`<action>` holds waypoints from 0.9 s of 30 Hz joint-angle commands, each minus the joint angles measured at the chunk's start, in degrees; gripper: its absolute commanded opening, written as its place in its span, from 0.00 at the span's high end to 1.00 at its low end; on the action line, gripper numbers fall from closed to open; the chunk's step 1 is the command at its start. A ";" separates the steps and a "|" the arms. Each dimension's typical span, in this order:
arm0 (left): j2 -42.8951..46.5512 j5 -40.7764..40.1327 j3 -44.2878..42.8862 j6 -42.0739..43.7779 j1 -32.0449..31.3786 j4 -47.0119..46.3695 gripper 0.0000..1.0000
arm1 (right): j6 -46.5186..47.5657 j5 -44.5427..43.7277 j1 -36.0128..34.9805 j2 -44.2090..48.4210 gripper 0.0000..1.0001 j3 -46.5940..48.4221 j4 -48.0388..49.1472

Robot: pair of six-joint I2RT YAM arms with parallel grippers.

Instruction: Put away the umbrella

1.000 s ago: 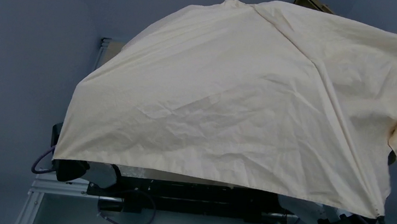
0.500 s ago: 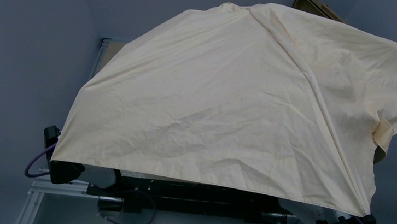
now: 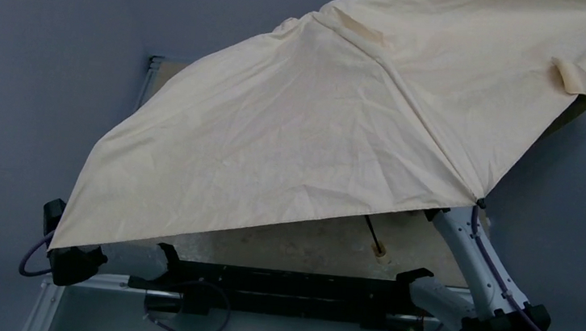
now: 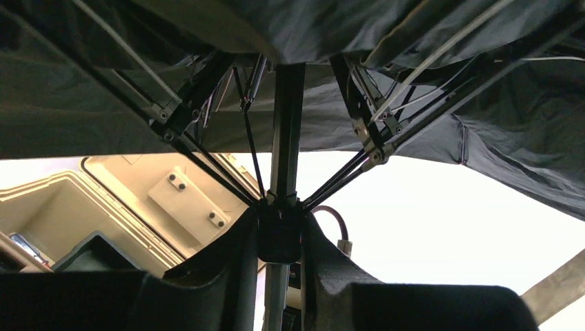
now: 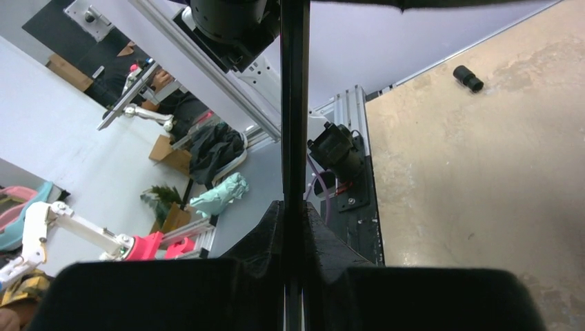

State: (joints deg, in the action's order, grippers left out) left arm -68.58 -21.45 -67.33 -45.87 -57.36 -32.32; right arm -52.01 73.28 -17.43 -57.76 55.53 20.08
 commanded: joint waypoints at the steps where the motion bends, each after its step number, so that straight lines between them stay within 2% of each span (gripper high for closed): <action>1: -4.36 9.87 2.11 -5.87 -1.85 4.76 1.00 | 2.48 -8.19 1.27 -0.61 1.00 3.27 3.52; 6: -7.94 10.14 2.09 -7.70 -3.98 3.66 1.00 | 9.29 -10.91 1.62 -1.09 1.00 6.09 -4.22; 16: -8.82 2.59 9.48 -9.63 -9.53 -4.37 1.00 | 9.26 -13.05 4.88 -3.55 1.00 7.06 -4.34; 27: -12.88 8.64 10.53 -15.49 -11.21 -4.51 1.00 | 12.73 -12.70 4.88 -4.94 1.00 9.67 -7.68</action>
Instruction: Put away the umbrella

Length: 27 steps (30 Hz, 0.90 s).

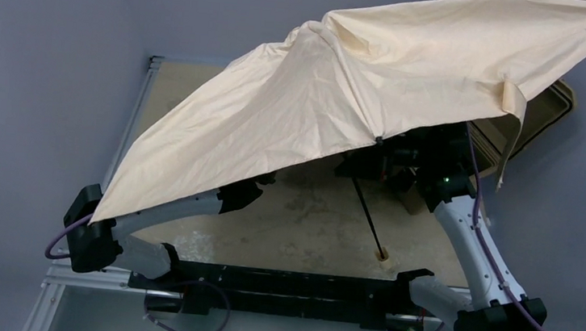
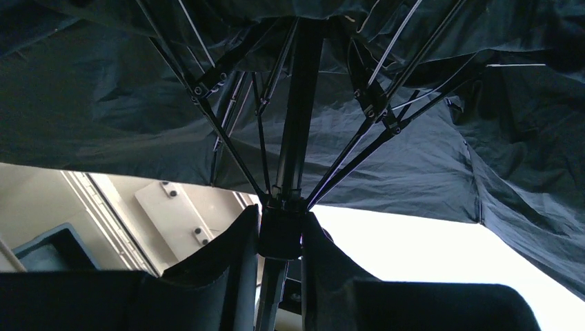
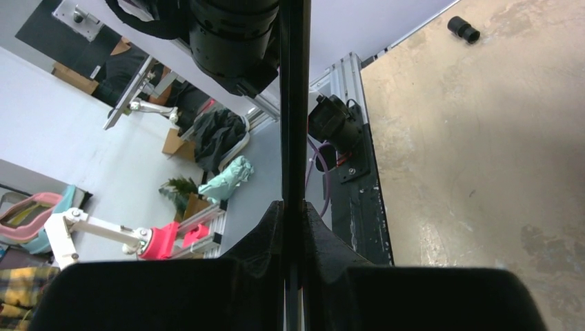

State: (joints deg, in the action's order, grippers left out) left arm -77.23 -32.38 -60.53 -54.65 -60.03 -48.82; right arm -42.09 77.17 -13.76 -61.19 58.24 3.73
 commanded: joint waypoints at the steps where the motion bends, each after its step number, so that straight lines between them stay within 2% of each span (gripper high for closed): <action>1: -4.68 19.89 3.94 -7.26 -9.25 11.80 1.00 | 2.61 -16.65 1.25 -1.72 1.00 6.98 9.00; 10: -11.55 18.37 3.12 -9.77 -14.39 5.75 1.00 | 3.04 -17.33 1.63 -3.17 1.00 8.43 9.05; 15: -11.80 17.72 3.94 -9.94 -16.08 6.12 1.00 | 4.79 -17.76 2.33 -4.52 1.00 10.66 7.36; 20: -8.38 13.87 7.07 -7.41 -15.95 4.53 1.00 | 5.41 -18.41 2.42 -3.88 1.00 9.09 6.82; 24: -2.48 9.46 9.61 -4.11 -13.36 5.21 1.00 | 5.83 -16.16 2.42 -2.31 1.00 6.43 7.87; 25: -0.84 8.33 10.12 -3.62 -12.38 5.53 1.00 | 5.52 -15.31 2.42 -1.82 0.98 5.52 8.84; 27: 2.35 6.63 10.15 -1.68 -10.36 6.85 1.00 | 4.26 -13.95 2.35 -0.74 0.84 3.57 10.78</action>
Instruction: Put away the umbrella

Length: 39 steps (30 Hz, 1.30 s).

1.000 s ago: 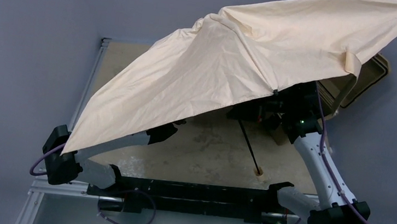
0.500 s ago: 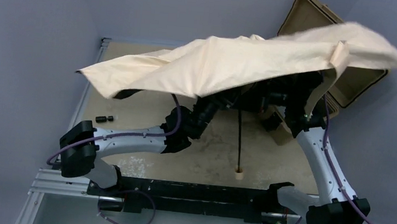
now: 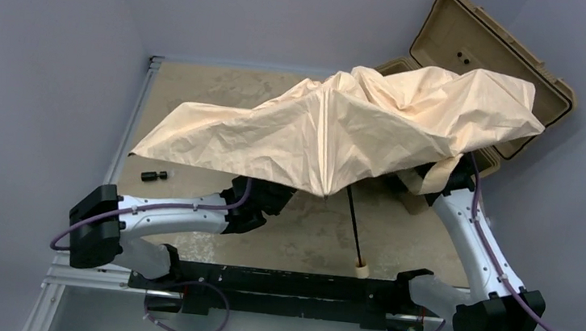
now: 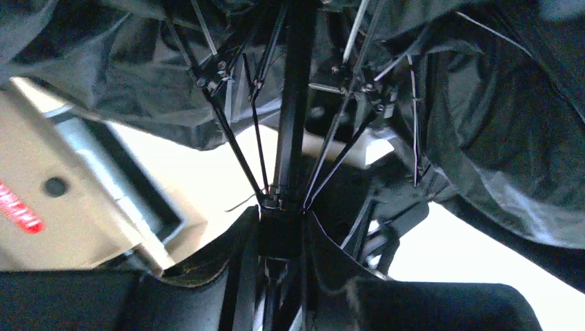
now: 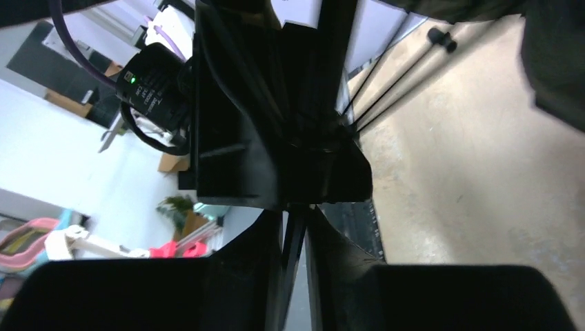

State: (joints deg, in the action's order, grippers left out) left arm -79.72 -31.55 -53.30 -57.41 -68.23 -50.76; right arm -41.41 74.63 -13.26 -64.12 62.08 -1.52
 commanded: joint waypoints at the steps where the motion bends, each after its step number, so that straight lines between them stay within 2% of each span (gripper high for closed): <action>1: 6.18 5.13 2.56 1.98 -1.21 9.65 1.00 | 3.42 -10.86 1.84 2.64 0.78 -1.11 16.58; 8: 10.87 0.81 -2.37 10.64 4.13 12.15 1.00 | 5.78 -9.03 0.55 6.37 0.44 -6.01 14.94; 15: 10.73 2.39 -8.87 15.13 7.65 14.80 1.00 | 5.39 -7.10 -0.89 10.08 0.28 -10.95 15.63; 20: 8.63 3.17 -13.72 15.83 9.49 15.98 1.00 | 4.17 -7.61 -2.54 12.70 0.23 -15.18 17.91; 26: 4.63 1.69 -20.36 19.53 9.61 15.30 1.00 | 0.29 -7.86 -4.16 15.19 0.23 -18.64 21.61; 32: 2.08 1.09 -23.77 22.65 9.66 15.10 1.00 | -1.03 -7.77 -4.41 15.78 0.34 -18.90 22.72; 33: 2.01 0.97 -23.72 22.91 9.67 14.85 1.00 | -1.18 -7.87 -4.41 15.85 0.40 -18.99 23.04; 37: 2.39 1.09 -22.57 22.75 9.69 13.95 1.00 | -0.96 -9.24 -4.34 15.68 0.95 -19.00 22.62; 38: 2.62 1.56 -22.18 22.65 9.69 14.11 1.00 | -0.73 -9.61 -4.16 15.49 1.00 -18.60 22.21; 39: 3.02 2.57 -21.79 22.33 9.69 15.02 1.00 | 0.20 -10.01 -3.96 14.92 1.00 -17.52 20.85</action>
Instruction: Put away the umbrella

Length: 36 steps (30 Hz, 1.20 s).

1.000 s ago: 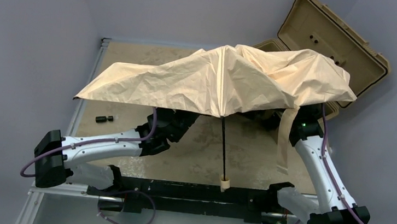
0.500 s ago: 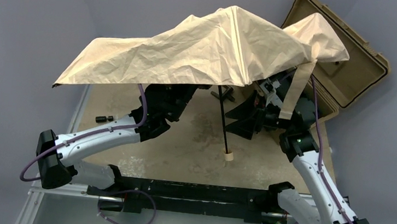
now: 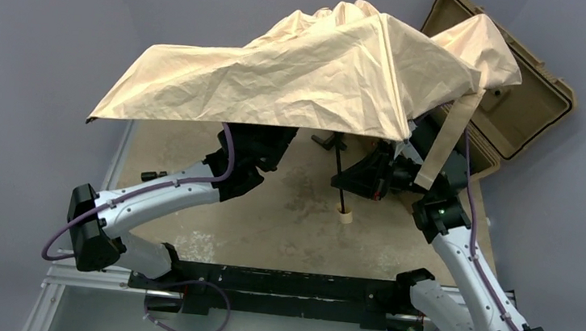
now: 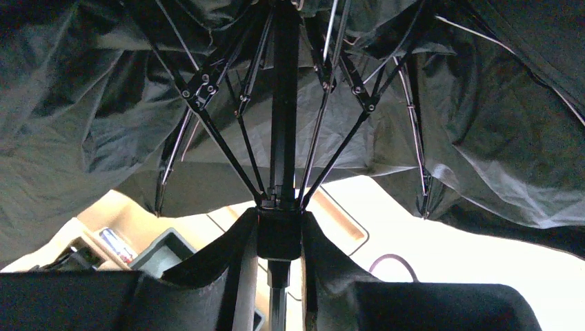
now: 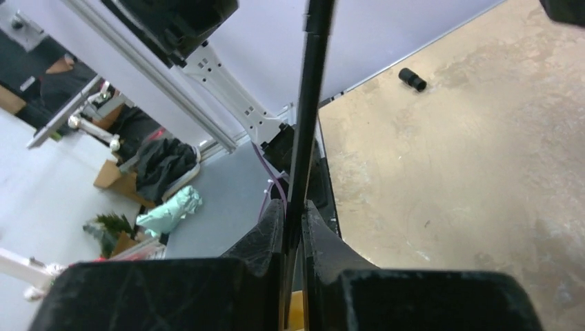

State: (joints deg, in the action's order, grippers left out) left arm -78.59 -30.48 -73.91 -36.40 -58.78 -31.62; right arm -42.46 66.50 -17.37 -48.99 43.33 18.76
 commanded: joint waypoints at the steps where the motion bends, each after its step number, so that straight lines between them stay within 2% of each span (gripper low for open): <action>1: 2.51 2.79 -0.70 0.65 0.25 -2.24 1.00 | 2.50 -2.06 0.37 -0.91 1.00 2.74 -1.14; 7: 6.57 15.71 5.90 -8.09 0.16 8.43 1.00 | 12.49 -3.02 1.80 -9.29 1.00 16.68 -12.31; 8: 7.28 18.12 8.04 -9.24 0.16 7.65 1.00 | 14.06 -3.03 1.81 -10.69 1.00 18.83 -14.16; 11: 8.35 24.20 11.48 -12.23 -0.38 10.78 1.00 | 14.93 -2.35 1.72 -13.15 1.00 22.90 -14.46; 13: 7.31 26.16 14.36 -14.07 -1.93 9.64 1.00 | 13.79 -1.61 1.72 -14.48 1.00 24.62 -13.52; 18: 2.32 25.87 19.35 -17.33 -4.96 0.27 1.00 | 11.23 -2.32 1.72 -14.29 1.00 21.53 -10.75; 24: 0.28 23.80 19.69 -18.57 -7.02 -0.98 1.00 | 9.32 -5.26 3.81 -12.58 1.00 19.43 -8.47; 27: -1.40 22.34 22.39 -21.22 -8.33 -5.87 1.00 | 8.98 -5.45 4.95 -14.29 1.00 20.28 -8.50; 29: -0.50 20.42 25.11 -21.64 -8.21 -9.15 1.00 | 9.06 -5.00 4.90 -14.59 1.00 19.34 -8.49; 31: 1.71 19.14 25.98 -20.41 -7.70 -8.42 1.00 | 8.83 -4.37 4.91 -14.05 1.00 17.70 -7.97; 32: 3.26 19.22 26.09 -19.79 -7.28 -6.82 0.93 | 9.14 -4.30 4.89 -13.48 1.00 16.94 -7.92; 35: 7.71 22.61 26.49 -17.25 -6.23 -2.05 0.48 | 13.11 -4.66 4.89 -12.53 1.00 16.20 -10.97; 36: 9.30 23.99 26.79 -16.40 -6.23 0.70 0.37 | 15.28 -5.15 4.93 -12.31 1.00 16.57 -12.82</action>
State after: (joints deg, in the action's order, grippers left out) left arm -75.09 -19.68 -48.99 -55.66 -62.41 -41.65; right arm -34.30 66.57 -13.39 -63.20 58.33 0.71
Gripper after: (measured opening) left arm 0.446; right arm 0.038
